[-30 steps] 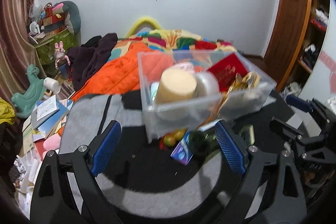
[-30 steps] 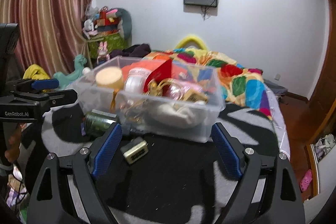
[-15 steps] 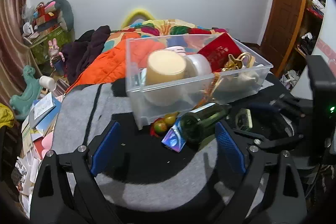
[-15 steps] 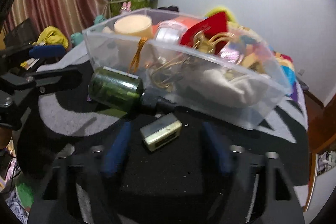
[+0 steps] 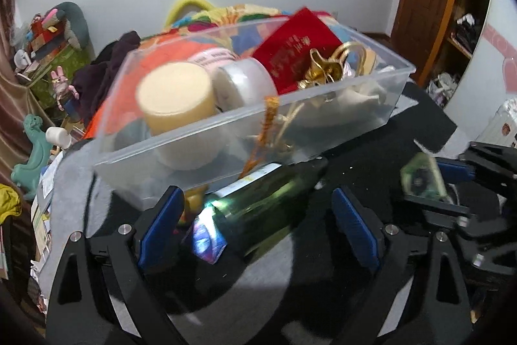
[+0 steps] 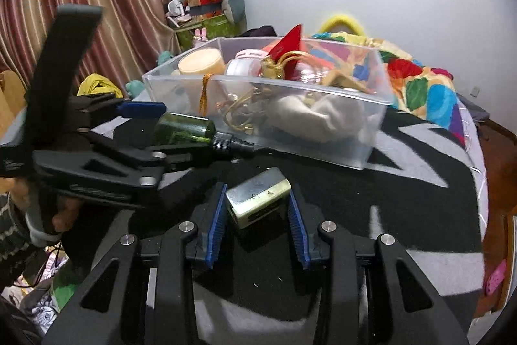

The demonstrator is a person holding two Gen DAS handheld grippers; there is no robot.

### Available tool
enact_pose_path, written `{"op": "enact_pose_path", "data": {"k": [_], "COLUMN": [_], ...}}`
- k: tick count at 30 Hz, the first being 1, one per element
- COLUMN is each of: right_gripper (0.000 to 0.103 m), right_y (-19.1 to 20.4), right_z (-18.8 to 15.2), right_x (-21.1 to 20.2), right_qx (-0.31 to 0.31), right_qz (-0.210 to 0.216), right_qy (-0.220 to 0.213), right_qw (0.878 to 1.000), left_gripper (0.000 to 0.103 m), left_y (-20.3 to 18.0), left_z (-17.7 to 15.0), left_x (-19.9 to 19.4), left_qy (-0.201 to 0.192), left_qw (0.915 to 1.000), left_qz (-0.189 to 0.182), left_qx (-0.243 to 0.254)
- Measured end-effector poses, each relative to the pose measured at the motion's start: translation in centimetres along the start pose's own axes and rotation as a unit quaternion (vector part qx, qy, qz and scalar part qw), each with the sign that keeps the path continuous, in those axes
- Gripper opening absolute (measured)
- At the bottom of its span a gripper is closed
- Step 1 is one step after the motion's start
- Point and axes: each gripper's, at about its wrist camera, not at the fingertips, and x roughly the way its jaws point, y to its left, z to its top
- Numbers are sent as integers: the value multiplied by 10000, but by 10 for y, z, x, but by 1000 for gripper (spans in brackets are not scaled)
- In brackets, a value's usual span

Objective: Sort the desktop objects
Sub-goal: 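Grasp the small beige-green box with the right tool while the left tool grasps the green glass bottle, then lift and carry the small box and green bottle over the clear box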

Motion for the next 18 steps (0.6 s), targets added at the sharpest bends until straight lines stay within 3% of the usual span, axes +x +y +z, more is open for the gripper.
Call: {"op": "enact_pose_path", "data": {"k": [4,5,6,9,18], "right_gripper": [33,33,33,33,33], "right_y": [0,0,0,-1,-8], "right_z": [-1,1,1,0,0], "right_x": [-6,-7,-8,-9,-9], "right_qx": [88,90,94,115,265], "right_qz": [38,42,54,98,267], "right_qy": [-95,-113,-126,-138,-145], "right_qw": [9999,9999,9999,9998,9992], "left_gripper": [93,89,77,64,64], "left_y": [-5,-7,-8,-9,-14], "left_z": [0,-1,-3,-8,-23], "left_x": [13,12,11,13,-18], "left_qy": [128,68,23,-1,-447], "left_qw": [9999,9999,9999,9999,9984], "left_qz": [57,87,84,53,-121], "left_qx": [14,54,84,130,308]}}
